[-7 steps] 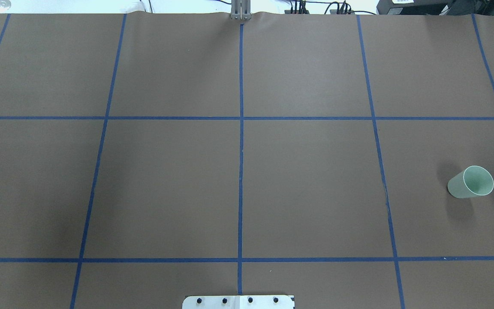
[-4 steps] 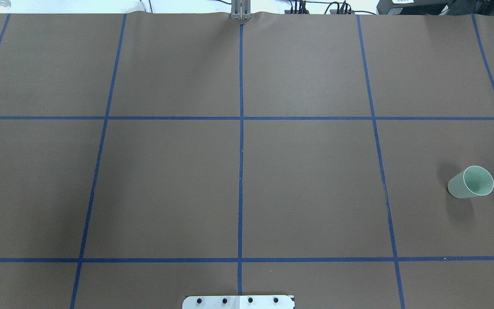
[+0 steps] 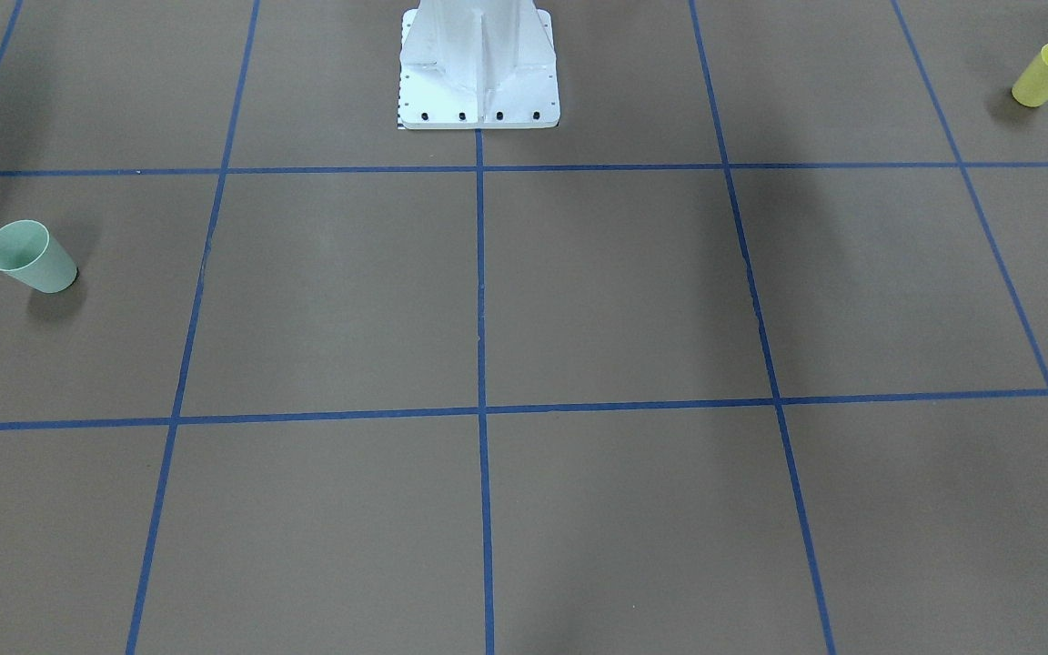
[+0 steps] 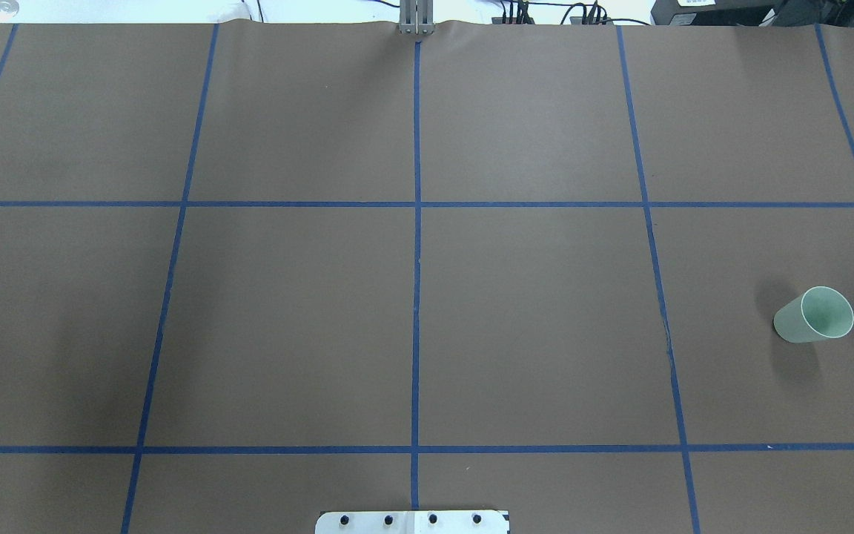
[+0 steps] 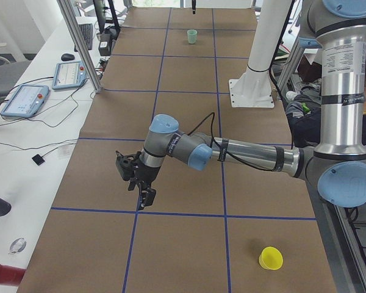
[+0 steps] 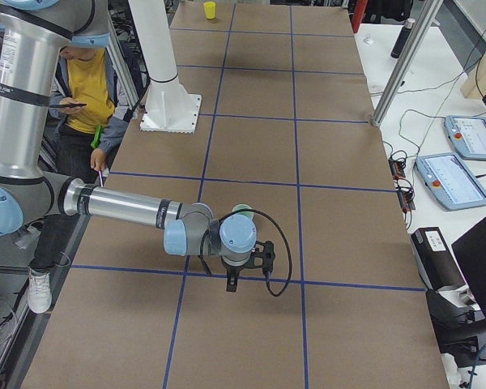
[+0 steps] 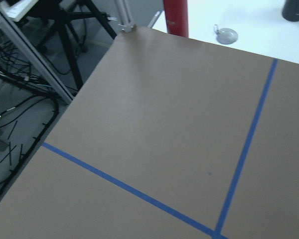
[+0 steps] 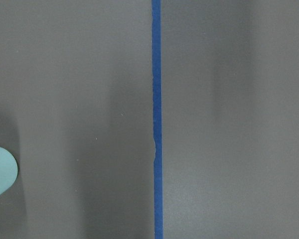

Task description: Transfer and stack yellow cup on green cup

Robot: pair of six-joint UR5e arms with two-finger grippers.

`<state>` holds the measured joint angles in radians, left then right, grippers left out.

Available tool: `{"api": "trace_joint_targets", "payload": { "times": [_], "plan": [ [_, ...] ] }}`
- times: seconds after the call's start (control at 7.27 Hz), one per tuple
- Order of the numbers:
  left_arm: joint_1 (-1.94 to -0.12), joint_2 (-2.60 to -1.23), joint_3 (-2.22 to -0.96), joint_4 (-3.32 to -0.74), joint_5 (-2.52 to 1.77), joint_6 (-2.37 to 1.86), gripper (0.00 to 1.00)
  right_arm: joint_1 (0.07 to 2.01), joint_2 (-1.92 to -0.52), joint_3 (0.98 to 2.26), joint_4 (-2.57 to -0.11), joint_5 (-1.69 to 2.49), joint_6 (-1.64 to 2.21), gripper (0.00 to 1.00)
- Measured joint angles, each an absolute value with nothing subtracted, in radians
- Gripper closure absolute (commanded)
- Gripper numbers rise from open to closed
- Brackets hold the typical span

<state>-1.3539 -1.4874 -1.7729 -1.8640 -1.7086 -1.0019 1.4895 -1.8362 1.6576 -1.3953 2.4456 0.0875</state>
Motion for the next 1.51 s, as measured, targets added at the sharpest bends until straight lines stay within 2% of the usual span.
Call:
{"api": "trace_joint_targets", "payload": {
  "times": [0.28, 0.69, 1.1, 1.51],
  "plan": [
    [-1.266, -1.483, -1.778, -1.689, -1.49, -1.208, 0.0, 1.489, -1.836, 1.64, -1.394, 2.445, 0.087, 0.0],
    [-1.241, -1.473, -1.791, -1.309, -1.321, -1.489, 0.0, 1.49, -1.836, 1.624, -1.391, 2.44, 0.088, 0.0],
    [-1.222, -1.378, -1.788, -1.05, -1.359, -1.726, 0.0, 1.49, -1.835, 1.61, -1.391, 2.437, 0.088, 0.0],
    [-1.077, -1.36, -1.773, -0.898, -1.551, -2.039, 0.0, 1.49, -1.833, 1.597, -1.393, 2.435, 0.089, 0.0]
  ]
}}
